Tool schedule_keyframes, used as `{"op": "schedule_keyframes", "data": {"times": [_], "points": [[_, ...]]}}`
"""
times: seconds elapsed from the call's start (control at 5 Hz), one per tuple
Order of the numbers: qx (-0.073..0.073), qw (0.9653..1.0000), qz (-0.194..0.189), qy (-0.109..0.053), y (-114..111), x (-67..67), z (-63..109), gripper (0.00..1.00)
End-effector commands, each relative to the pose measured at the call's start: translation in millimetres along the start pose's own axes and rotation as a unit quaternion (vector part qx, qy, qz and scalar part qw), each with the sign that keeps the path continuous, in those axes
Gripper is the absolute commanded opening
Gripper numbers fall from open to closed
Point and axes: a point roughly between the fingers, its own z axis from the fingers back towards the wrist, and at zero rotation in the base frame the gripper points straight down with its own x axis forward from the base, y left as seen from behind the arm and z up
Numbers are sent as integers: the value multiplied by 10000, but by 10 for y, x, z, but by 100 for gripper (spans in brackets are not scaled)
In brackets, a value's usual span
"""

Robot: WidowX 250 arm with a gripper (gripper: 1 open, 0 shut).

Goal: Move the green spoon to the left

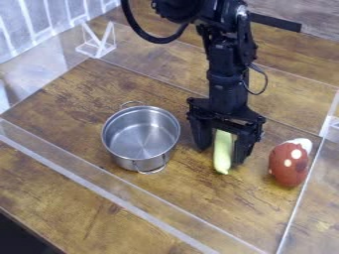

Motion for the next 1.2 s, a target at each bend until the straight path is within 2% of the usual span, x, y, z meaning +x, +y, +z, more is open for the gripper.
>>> {"op": "schedule_keyframes", "data": {"times": [0.0, 0.2, 0.6, 0.8, 1.0], "points": [[-11, 9991, 382, -199, 97, 85, 200, 100], [-14, 9974, 691, -225, 145, 145, 272, 100], [-85, 9941, 1049, -264, 251, 213, 202, 100], [-84, 9921, 1217, -291, 235, 195, 176, 0], [-71, 9900, 1371, -322, 227, 170, 165, 0]]}}
